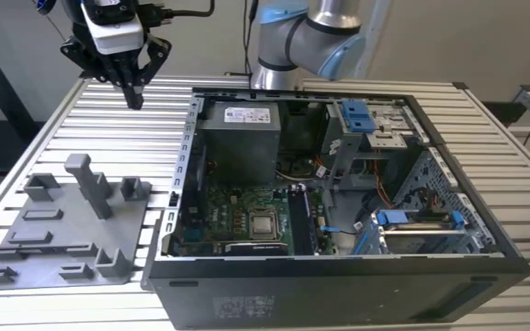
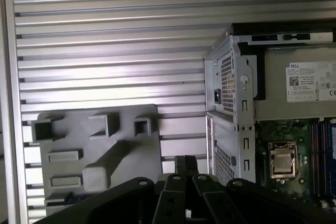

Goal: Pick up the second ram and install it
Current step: 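Reach for the second ram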

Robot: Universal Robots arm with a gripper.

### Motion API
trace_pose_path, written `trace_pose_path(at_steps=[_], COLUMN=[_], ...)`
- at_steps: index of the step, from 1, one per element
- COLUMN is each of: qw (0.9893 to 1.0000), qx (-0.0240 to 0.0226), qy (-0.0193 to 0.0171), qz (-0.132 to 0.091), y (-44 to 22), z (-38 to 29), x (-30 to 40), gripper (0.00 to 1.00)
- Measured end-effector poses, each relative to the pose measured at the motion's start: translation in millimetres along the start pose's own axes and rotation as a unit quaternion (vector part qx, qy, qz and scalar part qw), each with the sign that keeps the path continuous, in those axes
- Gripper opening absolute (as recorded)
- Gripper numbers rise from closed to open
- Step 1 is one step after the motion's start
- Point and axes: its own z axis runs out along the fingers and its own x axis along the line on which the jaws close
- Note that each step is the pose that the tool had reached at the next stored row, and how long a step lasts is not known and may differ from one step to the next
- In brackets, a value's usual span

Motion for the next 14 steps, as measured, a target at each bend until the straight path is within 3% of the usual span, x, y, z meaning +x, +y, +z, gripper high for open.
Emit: trace_pose_path(at_steps=[14], qw=[1.0], qx=[0.0], qy=[0.0], qz=[0.0], y=[-4.0], z=[-0.5], x=[29.1], gripper=[0.11])
